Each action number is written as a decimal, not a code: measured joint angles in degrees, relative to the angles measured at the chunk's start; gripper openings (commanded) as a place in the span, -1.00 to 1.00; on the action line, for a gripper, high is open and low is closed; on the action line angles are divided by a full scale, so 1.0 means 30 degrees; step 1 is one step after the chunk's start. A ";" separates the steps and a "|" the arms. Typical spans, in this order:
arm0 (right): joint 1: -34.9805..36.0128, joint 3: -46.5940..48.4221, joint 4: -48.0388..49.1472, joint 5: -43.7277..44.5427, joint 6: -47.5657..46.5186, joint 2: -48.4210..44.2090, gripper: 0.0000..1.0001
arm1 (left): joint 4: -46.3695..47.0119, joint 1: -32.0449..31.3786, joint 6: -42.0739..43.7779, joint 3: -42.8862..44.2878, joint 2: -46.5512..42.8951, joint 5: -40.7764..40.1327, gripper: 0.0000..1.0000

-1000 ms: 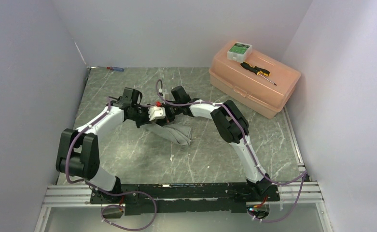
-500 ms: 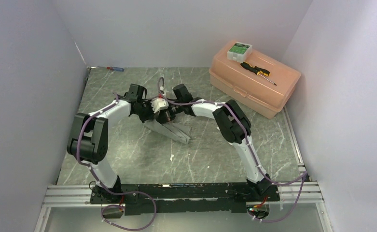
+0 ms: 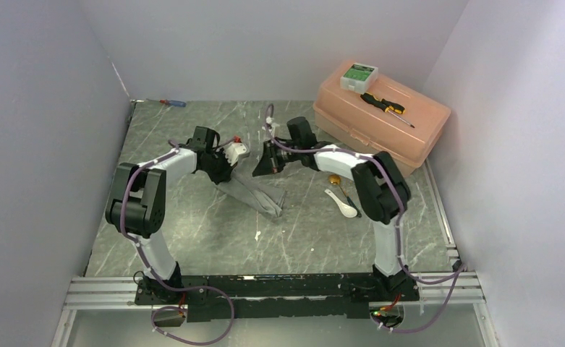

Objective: Fold the napkin into a case and place the utensils inside
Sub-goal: Smooth out the smaller rectangle-folded napkin at the center of the board, then pick up the top corner of the smaller rectangle folded napkin from the center of the board.

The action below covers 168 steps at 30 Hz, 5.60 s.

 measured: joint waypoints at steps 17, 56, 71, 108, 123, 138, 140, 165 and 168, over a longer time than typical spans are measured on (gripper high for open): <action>0.2040 -0.4889 0.2288 0.0299 -0.0962 -0.1217 -1.00 | 0.0007 0.0007 -0.2871 0.0692 0.0823 -0.0182 -0.83; 0.3271 0.0080 0.7278 0.5887 0.3242 0.4065 -1.00 | -0.2317 0.1909 -0.9471 0.3898 -0.0474 0.1122 -0.10; 0.3024 -0.2186 1.0812 0.6069 0.4845 0.3708 -1.00 | -0.1639 0.2251 -0.3905 0.2193 -0.0882 0.2739 -0.13; 0.2339 -0.1392 0.9479 0.4983 0.6987 0.4080 -1.00 | 0.1501 0.0488 0.2936 -0.0146 0.0321 -0.0175 -0.94; 0.2135 -0.1209 0.9413 0.4779 0.7541 0.4328 -1.00 | -0.0466 0.1115 -0.2382 0.2790 0.0466 0.0539 -0.95; 0.1967 0.2310 0.6557 0.4605 0.7701 0.5770 -1.00 | -0.1239 0.1231 -0.2382 0.1974 0.0444 0.1996 -0.95; 0.1982 0.2718 0.6171 0.4626 0.7694 0.5931 -1.00 | -0.1297 0.1239 -0.2368 0.1974 0.0437 0.2033 -0.95; 0.2776 0.4852 0.3373 0.7104 0.6761 0.6288 -1.00 | -0.1523 0.1909 -0.4656 0.2164 0.0335 0.2346 -0.94; 0.2783 0.5115 0.2878 0.7424 0.7162 0.6273 -1.00 | -0.1333 0.1778 -0.2419 0.1537 0.0197 0.2302 -0.93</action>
